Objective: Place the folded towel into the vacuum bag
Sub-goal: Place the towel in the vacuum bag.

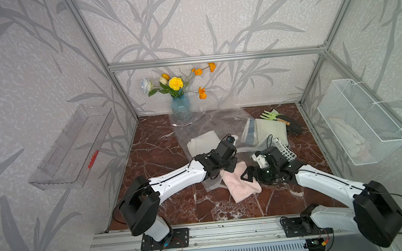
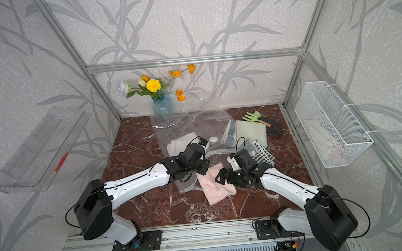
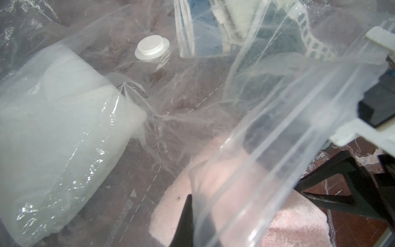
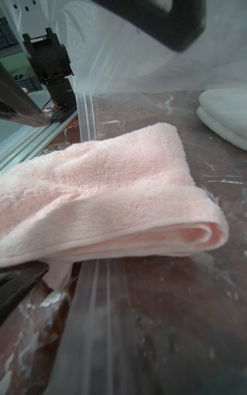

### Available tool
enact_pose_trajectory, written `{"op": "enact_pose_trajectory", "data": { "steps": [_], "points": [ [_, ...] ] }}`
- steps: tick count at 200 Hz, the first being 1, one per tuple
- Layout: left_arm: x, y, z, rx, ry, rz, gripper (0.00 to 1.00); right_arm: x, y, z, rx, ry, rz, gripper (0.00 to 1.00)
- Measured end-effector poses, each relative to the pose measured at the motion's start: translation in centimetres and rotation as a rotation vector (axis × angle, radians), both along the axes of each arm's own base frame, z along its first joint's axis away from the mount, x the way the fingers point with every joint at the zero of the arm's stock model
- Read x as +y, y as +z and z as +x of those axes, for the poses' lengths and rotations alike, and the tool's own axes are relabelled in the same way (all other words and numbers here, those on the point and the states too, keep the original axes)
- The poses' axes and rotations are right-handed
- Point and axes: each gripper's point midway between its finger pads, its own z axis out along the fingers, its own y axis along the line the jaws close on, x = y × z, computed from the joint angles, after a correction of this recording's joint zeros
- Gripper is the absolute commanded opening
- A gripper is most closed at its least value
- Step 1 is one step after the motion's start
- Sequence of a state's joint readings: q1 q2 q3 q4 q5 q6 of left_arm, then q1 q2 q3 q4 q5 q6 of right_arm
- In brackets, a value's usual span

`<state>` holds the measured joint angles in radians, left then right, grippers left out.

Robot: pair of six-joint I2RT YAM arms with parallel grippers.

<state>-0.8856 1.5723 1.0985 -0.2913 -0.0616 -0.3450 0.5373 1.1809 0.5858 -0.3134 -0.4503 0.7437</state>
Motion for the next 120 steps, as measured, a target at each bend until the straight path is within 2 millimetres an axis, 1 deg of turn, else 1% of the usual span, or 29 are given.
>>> {"op": "enact_pose_trajectory", "data": {
  "steps": [15,38,49,56,63,86,95,107,120],
  "points": [
    [0.0,0.0,0.0,0.002,-0.001,-0.002,0.0,-0.8,-0.7,-0.9,0.026,-0.042,-0.007,0.86],
    [-0.2,0.0,-0.2,0.007,-0.002,-0.007,0.0,-2.0,-3.3,-3.1,0.12,-0.102,-0.038,0.8],
    [-0.2,0.0,-0.2,0.009,-0.005,-0.009,0.0,-2.2,-4.4,-3.9,0.16,-0.122,-0.047,0.75],
    [-0.3,0.0,-0.3,0.01,-0.008,-0.01,0.0,-1.9,-4.5,-3.9,0.167,-0.128,-0.033,0.71],
    [-0.4,0.0,-0.4,0.01,-0.009,-0.01,0.0,-1.4,-4.5,-3.8,0.171,-0.134,-0.018,0.64],
    [-0.6,0.1,-0.5,0.01,-0.016,-0.014,0.0,0.3,-5.1,-3.0,0.179,-0.142,0.019,0.33],
    [-0.7,0.2,-0.5,0.009,-0.02,-0.016,0.0,0.8,-5.3,-2.7,0.18,-0.145,0.029,0.23],
    [-0.9,0.3,-0.6,0.007,-0.023,-0.018,0.0,1.4,-5.4,-2.1,0.182,-0.154,0.046,0.14],
    [-0.9,0.4,-0.6,0.007,-0.024,-0.019,0.0,2.1,-5.0,-1.2,0.177,-0.162,0.06,0.1]
  ]
}}
